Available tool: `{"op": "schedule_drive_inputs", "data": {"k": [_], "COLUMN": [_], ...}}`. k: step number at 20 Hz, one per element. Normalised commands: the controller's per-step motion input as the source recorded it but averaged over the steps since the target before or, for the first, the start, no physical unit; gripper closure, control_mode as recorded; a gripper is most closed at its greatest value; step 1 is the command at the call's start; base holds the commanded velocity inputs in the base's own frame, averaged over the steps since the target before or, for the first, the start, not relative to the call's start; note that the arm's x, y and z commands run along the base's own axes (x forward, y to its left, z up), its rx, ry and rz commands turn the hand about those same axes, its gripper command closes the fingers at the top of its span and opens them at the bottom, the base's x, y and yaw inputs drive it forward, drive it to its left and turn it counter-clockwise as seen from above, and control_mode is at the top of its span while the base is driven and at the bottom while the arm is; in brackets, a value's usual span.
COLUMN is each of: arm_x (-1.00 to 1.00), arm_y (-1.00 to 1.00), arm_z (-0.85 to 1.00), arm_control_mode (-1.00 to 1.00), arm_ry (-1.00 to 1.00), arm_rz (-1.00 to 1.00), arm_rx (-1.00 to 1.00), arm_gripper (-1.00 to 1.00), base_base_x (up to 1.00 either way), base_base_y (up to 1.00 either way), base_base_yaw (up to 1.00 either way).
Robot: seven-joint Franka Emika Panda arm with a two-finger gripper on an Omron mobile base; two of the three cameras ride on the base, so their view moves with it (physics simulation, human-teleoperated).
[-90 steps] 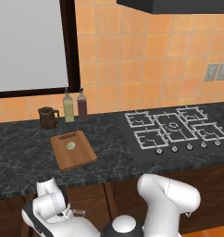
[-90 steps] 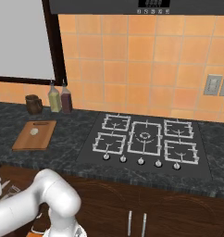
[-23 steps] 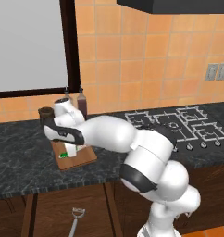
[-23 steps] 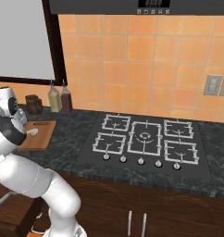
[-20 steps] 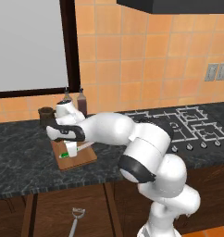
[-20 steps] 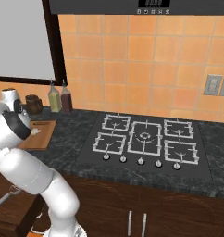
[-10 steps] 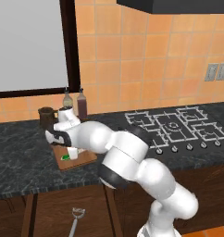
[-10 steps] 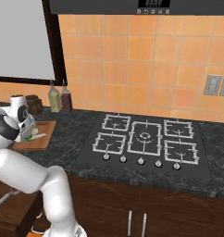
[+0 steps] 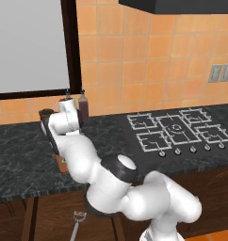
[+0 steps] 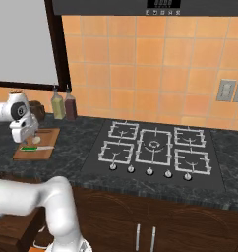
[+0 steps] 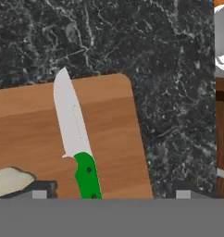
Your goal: Place the appropriate cutting tool for cutting the garlic skin on the cutting board.
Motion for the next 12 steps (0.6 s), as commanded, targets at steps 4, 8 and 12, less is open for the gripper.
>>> {"op": "schedule_drive_inputs", "data": {"k": [4,8,12], "arm_x": [-0.74,-0.66,-0.67], "arm_y": [-0.96,-1.0,-1.0], "arm_z": [0.54,0.28,0.17], "arm_control_mode": [-1.0,-1.0,-1.0], "arm_ry": [-0.24,-0.23,-0.29], "arm_rz": [-0.08,-0.07,-0.04], "arm_rx": [0.06,0.1,0.11], "arm_gripper": [-1.0,-1.0,-1.0], "base_base_x": [0.0,0.0,0.0], "base_base_y": [0.0,0.0,0.0], "base_base_yaw": [0.0,0.0,0.0]}}
